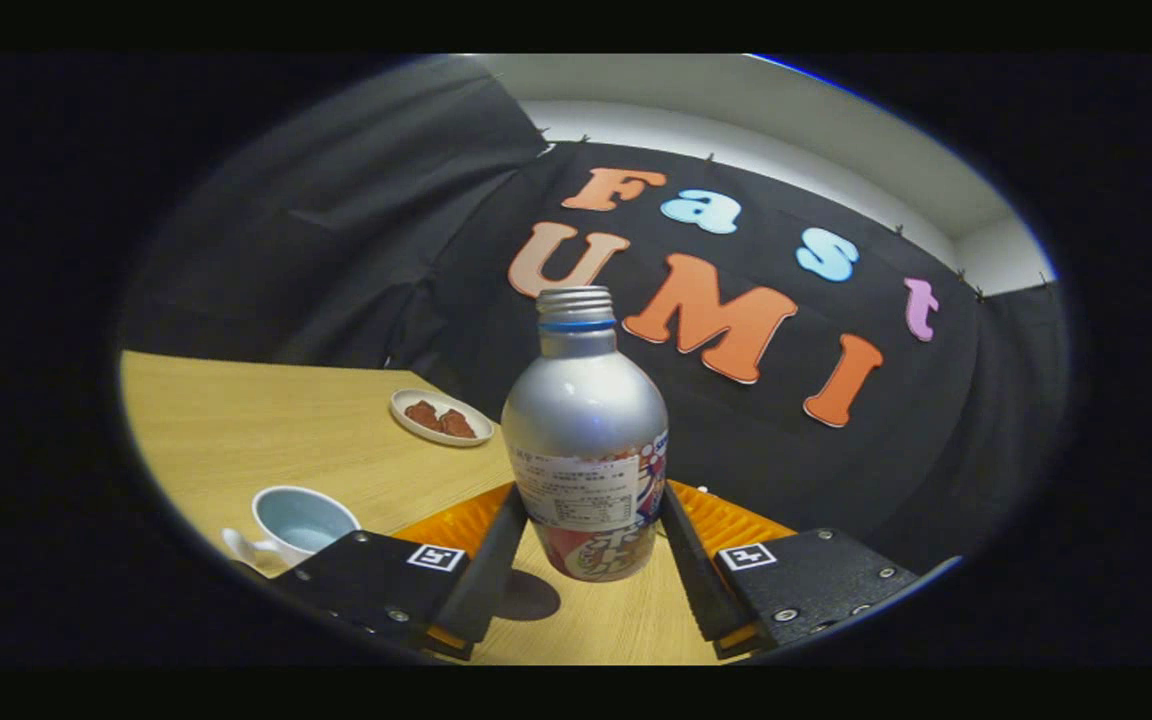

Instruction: Take the bottle from table, then pour the juice into the cup, finally place the bottle on the coaster

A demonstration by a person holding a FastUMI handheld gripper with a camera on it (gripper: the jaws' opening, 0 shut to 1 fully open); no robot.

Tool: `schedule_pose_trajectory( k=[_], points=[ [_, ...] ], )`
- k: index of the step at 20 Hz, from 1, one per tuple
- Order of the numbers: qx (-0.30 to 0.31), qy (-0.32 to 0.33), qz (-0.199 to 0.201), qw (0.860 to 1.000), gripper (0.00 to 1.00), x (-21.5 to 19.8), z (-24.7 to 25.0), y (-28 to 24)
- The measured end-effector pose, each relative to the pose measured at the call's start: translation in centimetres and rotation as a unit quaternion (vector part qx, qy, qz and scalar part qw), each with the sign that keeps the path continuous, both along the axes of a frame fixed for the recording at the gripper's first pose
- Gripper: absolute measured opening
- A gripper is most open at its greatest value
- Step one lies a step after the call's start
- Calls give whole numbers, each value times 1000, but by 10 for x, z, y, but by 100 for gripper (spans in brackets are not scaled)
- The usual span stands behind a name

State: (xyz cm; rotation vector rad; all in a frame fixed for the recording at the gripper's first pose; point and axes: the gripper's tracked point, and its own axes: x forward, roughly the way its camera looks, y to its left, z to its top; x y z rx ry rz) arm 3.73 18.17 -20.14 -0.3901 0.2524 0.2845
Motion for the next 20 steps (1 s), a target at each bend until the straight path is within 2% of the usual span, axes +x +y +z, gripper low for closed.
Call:
schedule_pose_trajectory(
  k=[4, 8, 16, 20],
  points=[
    [89, 52, -12, 995, 77, 4, -18, 1],
    [145, 91, -23, 985, 77, 0, -35, -1],
    [176, 161, -38, 970, 77, -9, -83, -1],
    [161, 173, -38, 971, 77, -12, -98, -2]
  ],
)
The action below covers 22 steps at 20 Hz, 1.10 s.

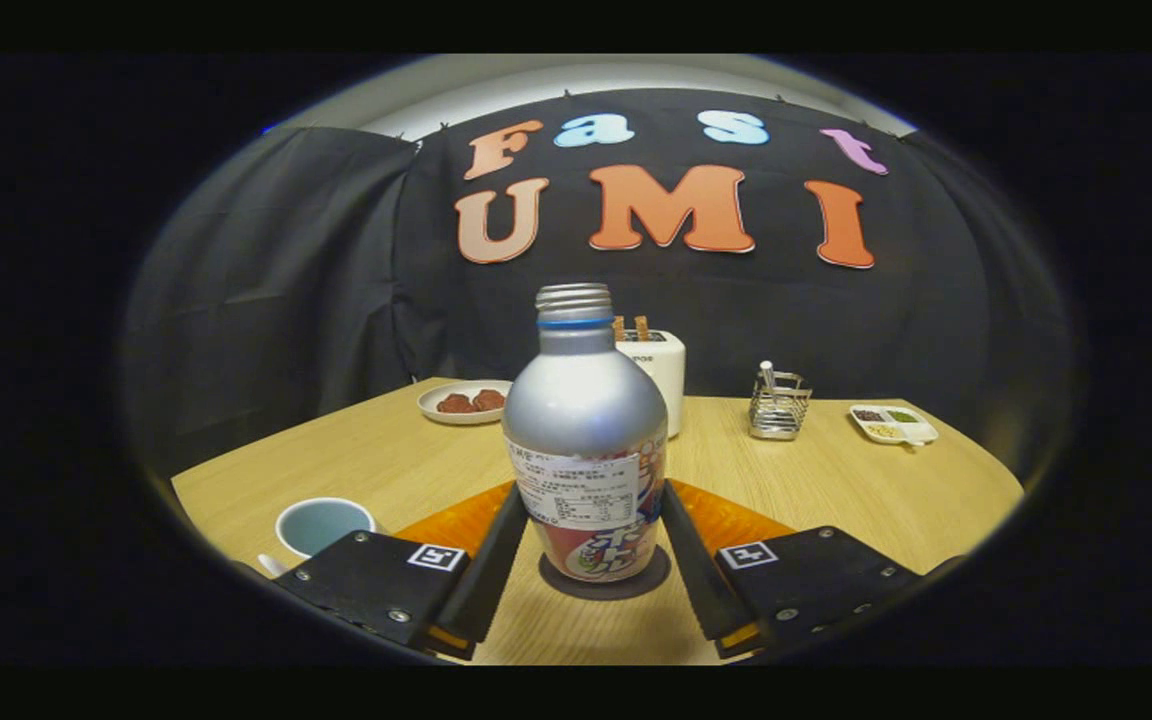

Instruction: Take the bottle from table, then pour the juice into the cup, finally place the bottle on the coaster

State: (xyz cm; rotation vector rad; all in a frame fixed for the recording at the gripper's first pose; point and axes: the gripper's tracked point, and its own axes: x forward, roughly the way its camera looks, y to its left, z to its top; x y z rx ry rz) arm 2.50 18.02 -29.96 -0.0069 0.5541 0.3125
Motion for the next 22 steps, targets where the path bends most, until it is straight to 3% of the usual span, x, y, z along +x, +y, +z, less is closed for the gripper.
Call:
schedule_pose_trajectory(
  k=[6, 15, 19, 22],
  points=[
    [-17, 4, -2, 1000, 77, -2, -20, -4],
    [6, 12, -6, 1000, 77, -3, -31, -4],
    [14, 32, -7, 999, 86, -12, -33, -6],
    [9, 1, -7, 1000, 93, -11, -8, -11]
  ],
)
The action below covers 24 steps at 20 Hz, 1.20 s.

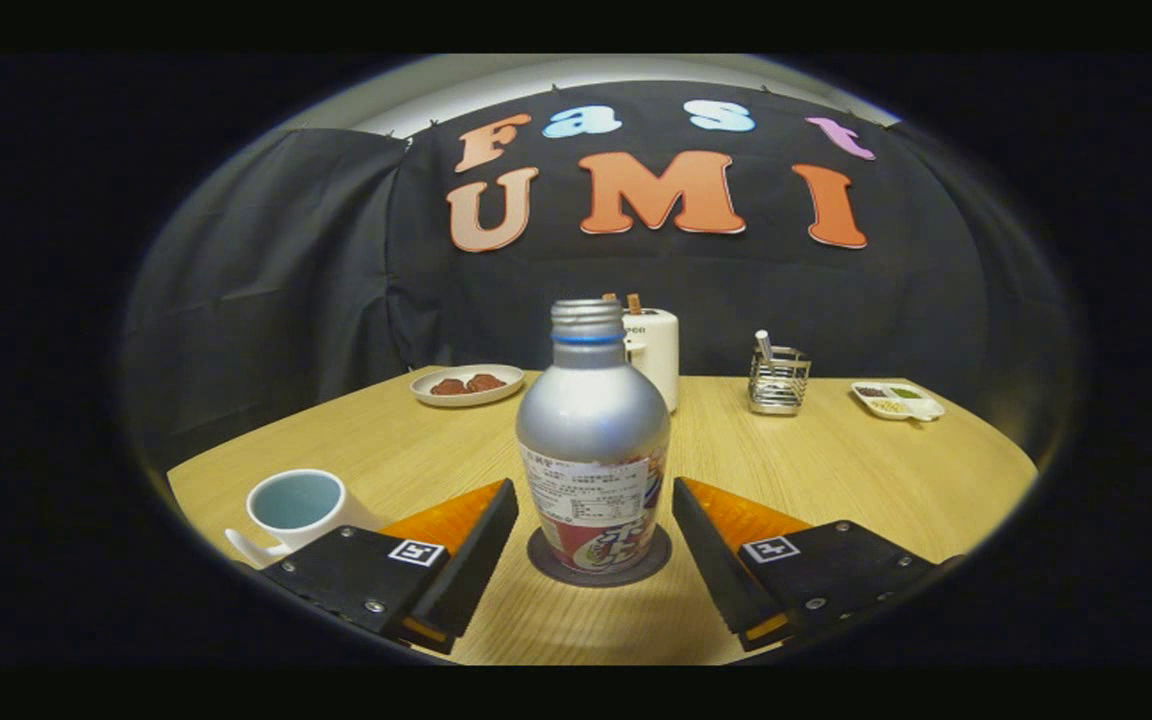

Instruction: Take the bottle from table, then pour the juice into the cup, finally place the bottle on the coaster

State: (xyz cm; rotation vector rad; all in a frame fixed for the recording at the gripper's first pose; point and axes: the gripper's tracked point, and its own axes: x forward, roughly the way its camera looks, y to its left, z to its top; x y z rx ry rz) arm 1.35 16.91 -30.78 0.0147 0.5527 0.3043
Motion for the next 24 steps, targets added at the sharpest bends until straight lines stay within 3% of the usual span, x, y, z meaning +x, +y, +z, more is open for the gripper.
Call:
schedule_pose_trajectory(
  k=[10, 15, 20, 24],
  points=[
    [-47, -129, -29, 990, 94, -16, 120, -47],
    [-27, -172, -73, 982, 95, -27, 176, -87],
    [-21, -203, -101, 974, 95, -39, 205, -123],
    [-58, -228, -110, 966, 95, -47, 223, -160]
  ],
)
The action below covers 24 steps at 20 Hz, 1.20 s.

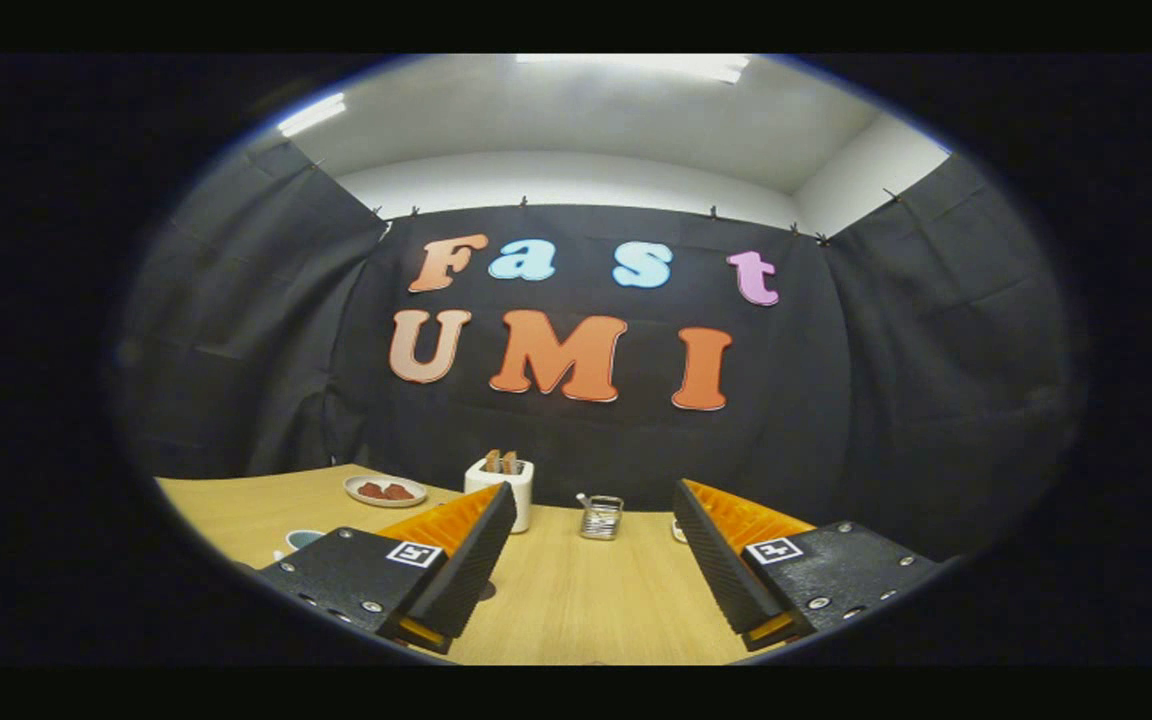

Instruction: Take the bottle from table, then pour the juice into the cup, finally place the bottle on the coaster

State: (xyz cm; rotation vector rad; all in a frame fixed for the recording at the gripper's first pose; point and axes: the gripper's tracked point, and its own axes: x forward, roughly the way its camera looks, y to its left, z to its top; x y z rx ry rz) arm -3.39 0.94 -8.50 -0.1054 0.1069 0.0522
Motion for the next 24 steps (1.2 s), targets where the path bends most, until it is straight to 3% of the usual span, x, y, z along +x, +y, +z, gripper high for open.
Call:
schedule_pose_trajectory(
  k=[11, 24],
  points=[
    [-11, -38, -15, 999, 94, -15, 13, -43],
    [-16, -32, -35, 999, 94, -8, 21, -19]
  ],
)
